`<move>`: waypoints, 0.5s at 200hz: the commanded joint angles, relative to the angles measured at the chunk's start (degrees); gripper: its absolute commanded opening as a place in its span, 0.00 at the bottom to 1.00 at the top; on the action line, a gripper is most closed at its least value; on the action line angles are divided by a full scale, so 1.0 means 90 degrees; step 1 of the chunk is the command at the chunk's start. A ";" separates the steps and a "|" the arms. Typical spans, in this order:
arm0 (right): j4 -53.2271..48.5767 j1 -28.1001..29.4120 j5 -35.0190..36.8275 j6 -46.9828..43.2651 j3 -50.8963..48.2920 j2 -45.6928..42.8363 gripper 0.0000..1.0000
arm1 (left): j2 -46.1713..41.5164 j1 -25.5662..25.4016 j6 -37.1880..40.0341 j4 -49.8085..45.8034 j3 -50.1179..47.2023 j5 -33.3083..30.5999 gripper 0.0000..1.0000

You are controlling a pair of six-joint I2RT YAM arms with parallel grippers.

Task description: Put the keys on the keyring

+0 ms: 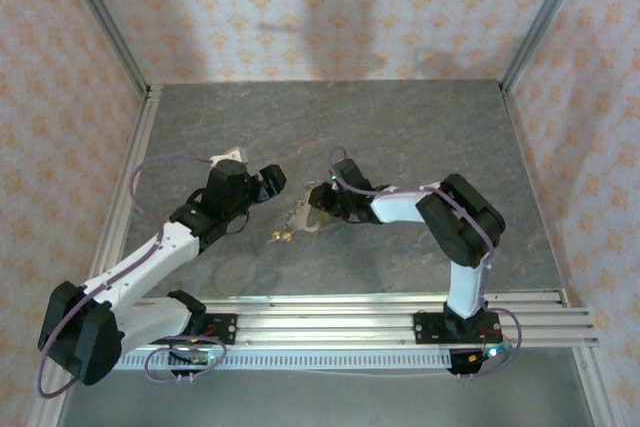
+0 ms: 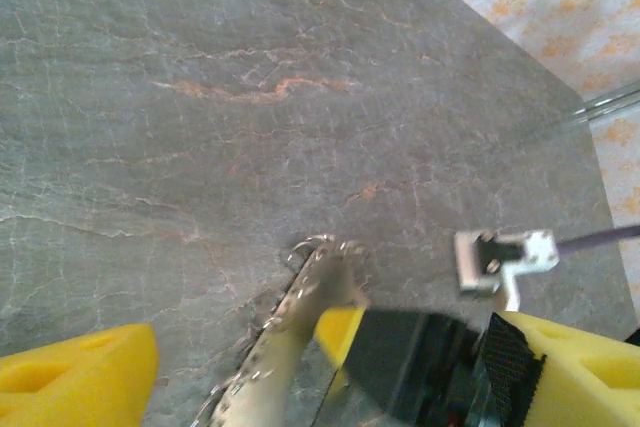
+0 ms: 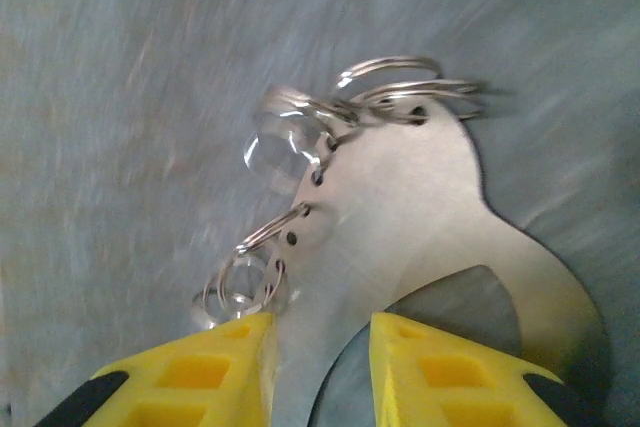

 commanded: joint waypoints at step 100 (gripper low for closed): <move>-0.0710 -0.1365 -0.0322 -0.0548 0.0645 -0.0476 0.31 | 0.1531 -0.0082 -0.0093 0.0934 0.0129 0.0667 0.86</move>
